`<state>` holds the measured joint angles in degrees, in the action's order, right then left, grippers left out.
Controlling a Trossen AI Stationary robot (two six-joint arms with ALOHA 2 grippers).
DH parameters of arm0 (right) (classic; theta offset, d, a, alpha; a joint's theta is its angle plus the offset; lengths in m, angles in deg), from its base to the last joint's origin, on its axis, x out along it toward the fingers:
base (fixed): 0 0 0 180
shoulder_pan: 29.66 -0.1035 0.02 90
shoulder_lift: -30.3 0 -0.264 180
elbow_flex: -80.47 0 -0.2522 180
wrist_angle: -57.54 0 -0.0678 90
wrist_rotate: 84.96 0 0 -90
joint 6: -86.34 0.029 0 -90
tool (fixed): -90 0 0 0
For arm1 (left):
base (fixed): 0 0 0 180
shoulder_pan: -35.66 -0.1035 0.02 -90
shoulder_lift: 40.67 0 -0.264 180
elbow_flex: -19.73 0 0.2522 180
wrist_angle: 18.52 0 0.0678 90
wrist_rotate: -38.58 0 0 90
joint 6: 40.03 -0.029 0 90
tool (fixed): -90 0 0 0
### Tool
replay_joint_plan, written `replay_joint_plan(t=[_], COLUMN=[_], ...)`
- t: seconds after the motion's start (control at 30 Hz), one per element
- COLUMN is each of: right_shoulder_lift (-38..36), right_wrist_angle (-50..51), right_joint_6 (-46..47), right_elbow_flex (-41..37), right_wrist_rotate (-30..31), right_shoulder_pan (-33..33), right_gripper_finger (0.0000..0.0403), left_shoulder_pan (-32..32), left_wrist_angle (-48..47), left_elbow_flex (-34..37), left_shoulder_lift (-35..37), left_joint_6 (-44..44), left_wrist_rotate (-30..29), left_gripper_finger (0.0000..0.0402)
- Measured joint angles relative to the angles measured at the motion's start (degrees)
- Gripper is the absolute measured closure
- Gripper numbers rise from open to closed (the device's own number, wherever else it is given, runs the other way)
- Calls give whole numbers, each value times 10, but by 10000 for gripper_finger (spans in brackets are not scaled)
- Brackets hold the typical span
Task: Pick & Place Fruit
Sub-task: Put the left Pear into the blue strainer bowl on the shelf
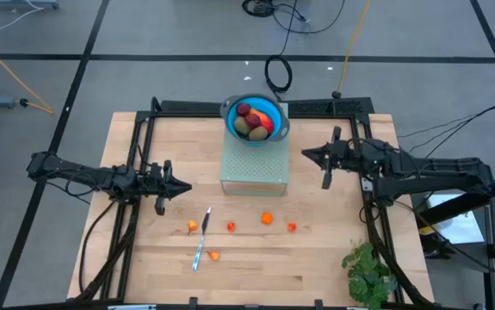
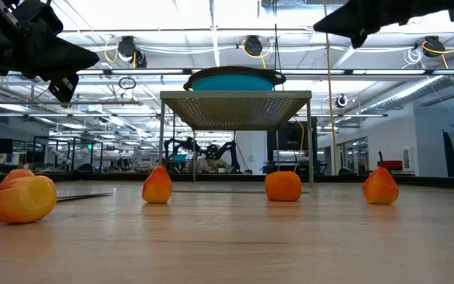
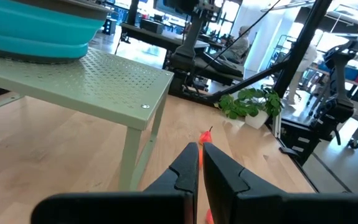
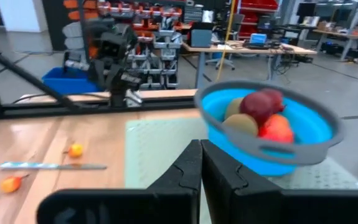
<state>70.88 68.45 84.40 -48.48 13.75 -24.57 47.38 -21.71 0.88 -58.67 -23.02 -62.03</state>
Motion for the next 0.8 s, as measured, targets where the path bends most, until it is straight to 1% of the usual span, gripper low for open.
replay_joint_plan(t=[0.07, 0.23, 0.47, 0.57, 0.8], right_shoulder_lift=[-10, -25, -28, -28, -28], right_wrist_angle=[0, -13, -80, -112, -187], right_joint_6=[0, 9, 17, 17, 17], right_elbow_flex=[-15, -50, -106, -132, -188], right_wrist_rotate=[-13, -83, -146, -163, -180], right_shoulder_pan=[-9, -25, -53, -69, -108], right_gripper_finger=[402, 402, 403, 403, 403], left_shoulder_pan=[0, 0, 0, 0, 0], left_wrist_angle=[0, 0, 0, 0, -1], left_elbow_flex=[0, 0, 0, 0, 0], left_shoulder_lift=[0, 0, 0, 0, 0], left_joint_6=[0, 0, 0, -1, -1], left_wrist_rotate=[0, 0, 0, 0, 0], left_gripper_finger=[380, 380, 380, 380, 380])
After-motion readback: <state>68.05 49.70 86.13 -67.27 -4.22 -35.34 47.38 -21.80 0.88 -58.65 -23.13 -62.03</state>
